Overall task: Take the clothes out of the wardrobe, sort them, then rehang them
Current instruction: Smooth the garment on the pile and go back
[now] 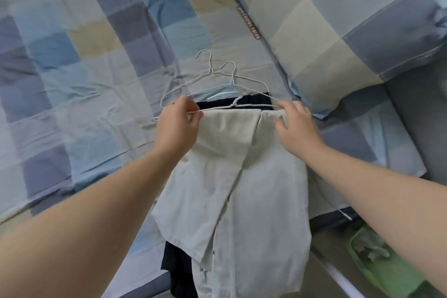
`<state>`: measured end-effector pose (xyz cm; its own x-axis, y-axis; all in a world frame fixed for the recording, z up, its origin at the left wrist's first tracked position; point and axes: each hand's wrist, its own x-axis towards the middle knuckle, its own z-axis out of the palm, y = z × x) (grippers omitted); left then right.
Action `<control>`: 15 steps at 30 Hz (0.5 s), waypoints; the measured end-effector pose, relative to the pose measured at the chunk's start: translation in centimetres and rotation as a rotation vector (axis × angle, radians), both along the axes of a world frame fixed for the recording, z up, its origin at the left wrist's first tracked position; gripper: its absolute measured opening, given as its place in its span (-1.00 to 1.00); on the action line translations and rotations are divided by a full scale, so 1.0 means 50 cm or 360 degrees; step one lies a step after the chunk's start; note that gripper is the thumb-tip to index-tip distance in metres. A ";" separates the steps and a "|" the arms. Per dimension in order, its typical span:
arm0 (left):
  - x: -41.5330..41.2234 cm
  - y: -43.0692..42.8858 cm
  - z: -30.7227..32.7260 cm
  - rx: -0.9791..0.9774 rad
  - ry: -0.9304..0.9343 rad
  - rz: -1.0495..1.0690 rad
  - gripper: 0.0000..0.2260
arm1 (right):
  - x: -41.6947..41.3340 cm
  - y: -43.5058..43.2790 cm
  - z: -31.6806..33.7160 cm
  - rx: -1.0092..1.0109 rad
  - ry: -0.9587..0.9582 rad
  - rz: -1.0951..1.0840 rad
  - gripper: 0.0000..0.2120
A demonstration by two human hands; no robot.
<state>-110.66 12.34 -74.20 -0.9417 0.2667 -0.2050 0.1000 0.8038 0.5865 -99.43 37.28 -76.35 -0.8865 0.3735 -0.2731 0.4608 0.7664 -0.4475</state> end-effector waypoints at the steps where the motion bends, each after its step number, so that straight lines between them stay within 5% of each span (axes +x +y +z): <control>1: -0.023 0.013 -0.024 -0.0016 0.0002 -0.0015 -0.95 | -0.013 0.004 -0.028 -0.0011 -0.0016 -0.0005 -0.62; 5: -0.095 0.063 -0.103 -0.0071 -0.0007 -0.0061 -0.93 | -0.055 0.017 -0.114 -0.0132 -0.0088 -0.0081 -0.45; 9: -0.107 0.078 -0.146 -0.0216 -0.0052 -0.0108 -0.66 | -0.076 0.029 -0.156 -0.0155 -0.0107 -0.0032 -0.27; 15: -0.054 0.047 -0.108 -0.0431 -0.0095 -0.0246 -0.43 | -0.030 0.023 -0.107 -0.0014 -0.0332 0.0047 -0.25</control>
<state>-113.37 14.68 -79.61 -0.8784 0.3340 -0.3418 0.2051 0.9094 0.3617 -100.91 38.44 -81.71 -0.8211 0.3448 -0.4548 0.5212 0.7777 -0.3515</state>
